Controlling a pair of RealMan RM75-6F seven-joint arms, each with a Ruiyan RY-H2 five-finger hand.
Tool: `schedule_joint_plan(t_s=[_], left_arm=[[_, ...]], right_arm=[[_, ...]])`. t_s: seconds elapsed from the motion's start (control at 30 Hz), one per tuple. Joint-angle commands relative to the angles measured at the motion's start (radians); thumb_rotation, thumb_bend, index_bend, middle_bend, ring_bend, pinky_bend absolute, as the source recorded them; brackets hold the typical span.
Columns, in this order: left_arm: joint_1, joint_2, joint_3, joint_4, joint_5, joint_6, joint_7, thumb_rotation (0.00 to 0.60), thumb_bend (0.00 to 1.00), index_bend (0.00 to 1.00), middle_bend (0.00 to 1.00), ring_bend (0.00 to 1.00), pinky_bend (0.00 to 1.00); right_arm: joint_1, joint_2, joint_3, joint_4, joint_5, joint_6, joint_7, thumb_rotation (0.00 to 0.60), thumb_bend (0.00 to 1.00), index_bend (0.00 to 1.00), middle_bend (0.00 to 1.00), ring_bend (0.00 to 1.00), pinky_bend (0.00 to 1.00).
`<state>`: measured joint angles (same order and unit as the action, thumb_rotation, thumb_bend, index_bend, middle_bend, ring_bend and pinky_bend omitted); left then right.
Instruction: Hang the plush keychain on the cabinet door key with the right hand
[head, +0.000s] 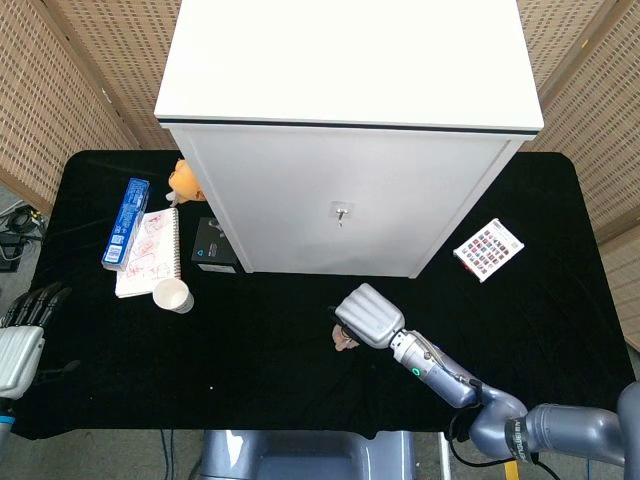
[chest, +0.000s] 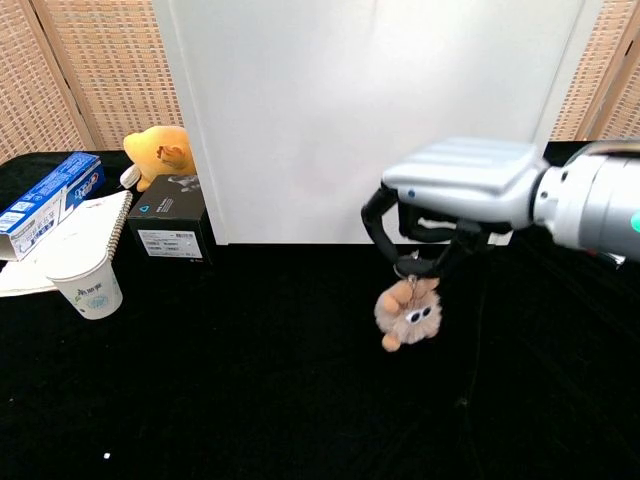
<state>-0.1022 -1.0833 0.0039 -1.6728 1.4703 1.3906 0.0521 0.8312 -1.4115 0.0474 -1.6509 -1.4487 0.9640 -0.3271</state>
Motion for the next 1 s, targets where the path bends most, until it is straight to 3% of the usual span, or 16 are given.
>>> schedule_joint_plan(t_s=[0.03, 0.37, 0.63, 1.0], left_arm=[[0.000, 0.003, 0.001, -0.001, 0.003, 0.000, -0.007, 0.600, 0.00, 0.00, 0.00, 0.00, 0.00], [-0.002, 0.006, 0.005, -0.003, 0.007, -0.006, -0.016, 0.600, 0.00, 0.00, 0.00, 0.00, 0.00], [-0.004, 0.004, 0.006, -0.004, 0.005, -0.010, -0.010, 0.600, 0.00, 0.00, 0.00, 0.00, 0.00], [-0.006, -0.003, 0.007, -0.002, 0.004, -0.015, 0.003, 0.600, 0.00, 0.00, 0.00, 0.00, 0.00]], right_arm=[[-0.003, 0.057, 0.013, -0.054, -0.064, 0.044, -0.013, 0.600, 0.64, 0.67, 1.00, 1.00, 1.00], [-0.027, 0.145, 0.086, -0.154, -0.052, 0.107, 0.098, 0.600, 0.64, 0.69, 1.00, 1.00, 1.00], [-0.049, 0.179, 0.141, -0.143, -0.147, 0.228, 0.197, 0.600, 0.64, 0.70, 1.00, 1.00, 1.00], [-0.057, 0.206, 0.203, -0.071, -0.237, 0.340, 0.120, 0.600, 0.65, 0.72, 1.00, 1.00, 1.00]])
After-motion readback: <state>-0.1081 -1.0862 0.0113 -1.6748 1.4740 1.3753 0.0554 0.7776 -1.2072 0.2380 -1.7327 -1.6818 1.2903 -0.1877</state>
